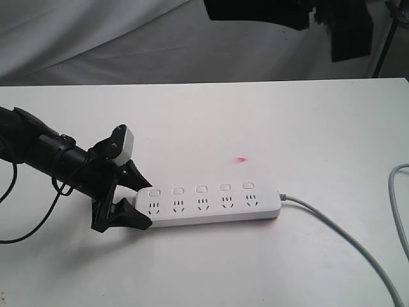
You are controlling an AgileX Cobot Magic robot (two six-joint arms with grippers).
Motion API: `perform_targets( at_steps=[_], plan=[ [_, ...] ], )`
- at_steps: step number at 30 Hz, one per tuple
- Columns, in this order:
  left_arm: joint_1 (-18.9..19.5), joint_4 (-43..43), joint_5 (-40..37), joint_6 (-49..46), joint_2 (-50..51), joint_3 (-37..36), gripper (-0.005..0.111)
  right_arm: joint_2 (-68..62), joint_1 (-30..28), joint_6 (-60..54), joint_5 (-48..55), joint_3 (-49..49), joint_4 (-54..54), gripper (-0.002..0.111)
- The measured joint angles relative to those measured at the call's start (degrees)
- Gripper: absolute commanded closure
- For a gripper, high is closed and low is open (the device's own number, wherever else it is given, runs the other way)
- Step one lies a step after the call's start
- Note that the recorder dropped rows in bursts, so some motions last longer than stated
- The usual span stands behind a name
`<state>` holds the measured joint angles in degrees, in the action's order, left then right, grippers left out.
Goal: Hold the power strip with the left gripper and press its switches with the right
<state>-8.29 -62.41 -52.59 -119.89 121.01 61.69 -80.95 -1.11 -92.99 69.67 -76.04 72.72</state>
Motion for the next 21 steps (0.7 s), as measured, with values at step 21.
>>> perform_targets(
  at_steps=[21],
  plan=[
    [0.00,0.00,0.00,0.00,0.00,0.00,0.107,0.00,0.00,0.14,-13.44,0.00,-15.71,0.104]
  ],
)
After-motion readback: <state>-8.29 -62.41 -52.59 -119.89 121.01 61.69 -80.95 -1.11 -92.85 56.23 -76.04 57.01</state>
